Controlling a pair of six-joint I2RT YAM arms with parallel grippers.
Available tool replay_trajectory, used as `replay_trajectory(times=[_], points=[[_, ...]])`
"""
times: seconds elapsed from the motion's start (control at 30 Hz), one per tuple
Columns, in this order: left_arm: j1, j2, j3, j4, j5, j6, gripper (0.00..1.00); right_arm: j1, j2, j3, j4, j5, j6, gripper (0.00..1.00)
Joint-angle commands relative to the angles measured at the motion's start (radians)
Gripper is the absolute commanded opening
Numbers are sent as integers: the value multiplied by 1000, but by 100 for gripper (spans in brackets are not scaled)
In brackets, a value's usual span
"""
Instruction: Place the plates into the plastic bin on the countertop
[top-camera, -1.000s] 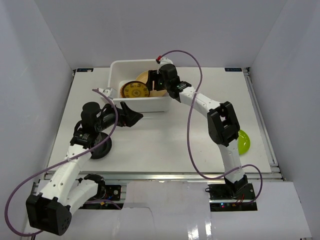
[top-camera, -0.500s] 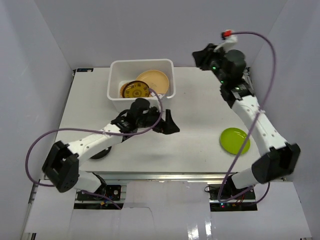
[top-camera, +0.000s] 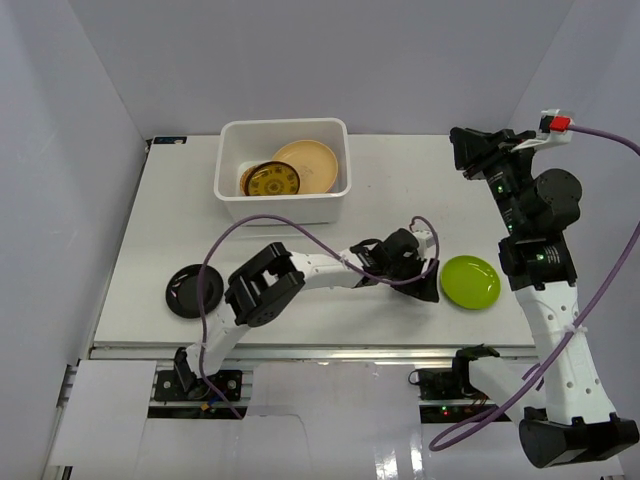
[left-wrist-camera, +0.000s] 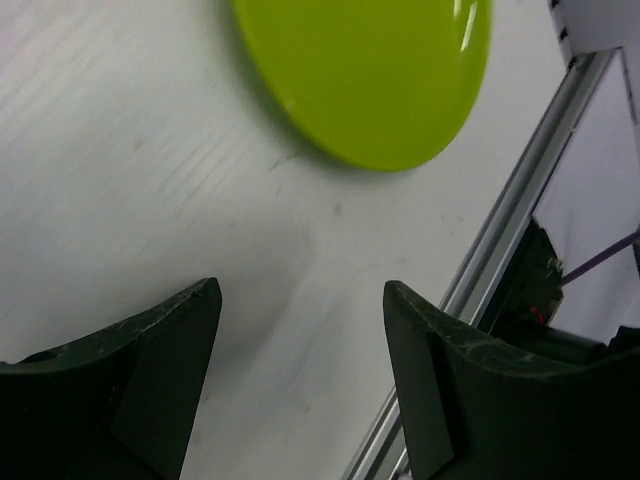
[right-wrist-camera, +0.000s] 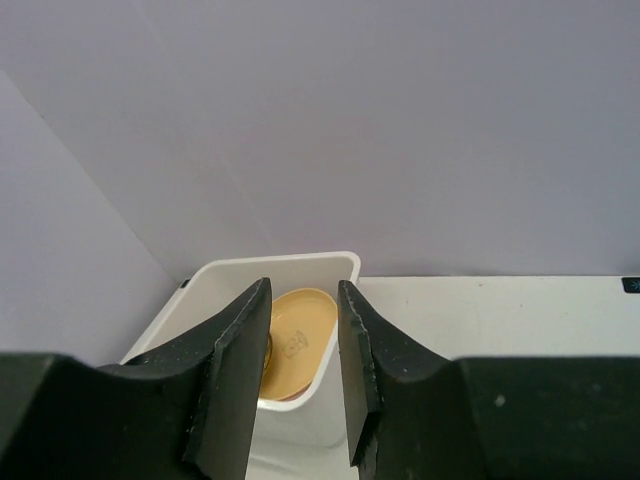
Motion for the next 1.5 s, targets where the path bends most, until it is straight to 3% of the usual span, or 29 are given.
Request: replay_trajectory(times=[0.0, 0.33, 0.47, 0.5, 0.6, 0.8, 0.93, 1.03, 1.17, 1.3, 1.47], points=[[-29, 69, 140, -31, -91, -35, 78, -3, -35, -5, -17, -102, 37, 40], [-30, 350, 434, -165, -182, -83, 56, -3, -116, -91, -15, -121, 50, 40], [-29, 359, 431, -173, -228, -74, 19, -3, -123, -105, -15, -107, 42, 40], [-29, 350, 414, -173, -239, -68, 0, -3, -120, -110, -14, -110, 42, 40], [-23, 258, 299, -119, -315, -37, 0, 0, -109, -121, -10, -120, 40, 40], [60, -116, 3, 54, -320, 7, 0, -2, -77, -127, 22, -157, 50, 47], [185, -391, -176, 113, -300, 18, 0, -2, -51, -145, 49, -164, 60, 50], [305, -549, -185, 65, -297, 55, 0, -2, -29, -180, 92, -163, 77, 50], [514, -610, -139, -77, -293, 76, 0, -2, 14, -211, 137, -174, 102, 50], [704, -571, -80, -157, -305, 107, 0, 11, 98, -231, 190, -232, 123, 50], [801, -418, 49, -243, -247, 125, 0, 124, 201, -219, 172, -225, 62, 52]])
